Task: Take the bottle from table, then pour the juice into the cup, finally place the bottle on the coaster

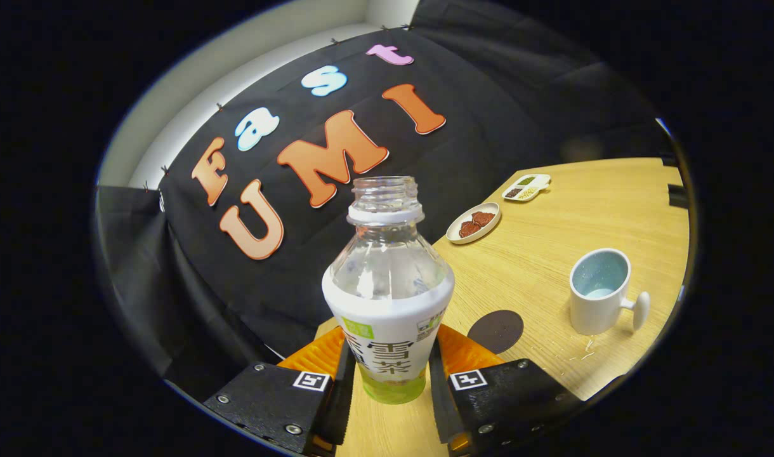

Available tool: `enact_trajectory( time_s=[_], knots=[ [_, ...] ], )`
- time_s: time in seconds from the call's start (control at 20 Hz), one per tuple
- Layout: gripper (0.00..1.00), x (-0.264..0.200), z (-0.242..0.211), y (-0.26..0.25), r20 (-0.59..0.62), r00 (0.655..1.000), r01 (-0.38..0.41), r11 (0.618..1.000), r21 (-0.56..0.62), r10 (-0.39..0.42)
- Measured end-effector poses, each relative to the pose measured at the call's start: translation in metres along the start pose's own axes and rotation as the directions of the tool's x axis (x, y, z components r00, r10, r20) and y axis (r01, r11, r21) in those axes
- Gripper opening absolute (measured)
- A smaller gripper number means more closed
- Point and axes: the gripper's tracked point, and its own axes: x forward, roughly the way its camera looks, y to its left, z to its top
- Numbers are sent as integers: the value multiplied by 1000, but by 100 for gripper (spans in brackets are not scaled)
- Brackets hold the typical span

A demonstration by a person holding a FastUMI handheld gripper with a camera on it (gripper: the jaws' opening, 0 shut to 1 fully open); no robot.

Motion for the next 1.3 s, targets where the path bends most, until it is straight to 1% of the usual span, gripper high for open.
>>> enact_trajectory(
  time_s=[0.15, 0.3, 0.55, 0.75, 0.9, 1.2, 1.3],
  knots=[
    [54, 3, 7, -4, 15, 1000, -28, 992, 120, 27],
    [54, 6, 11, -10, 26, 999, -44, 973, 226, 39],
    [54, 13, 15, -15, 30, 998, -57, 938, 342, 50],
    [54, 16, 20, -23, 40, 998, -58, 890, 453, 45],
    [54, 19, 22, -29, 47, 998, -56, 845, 532, 36],
    [54, 23, 26, -39, 60, 998, -61, 766, 640, 29],
    [54, 25, 28, -41, 69, 997, -66, 732, 678, 27]
  ],
)
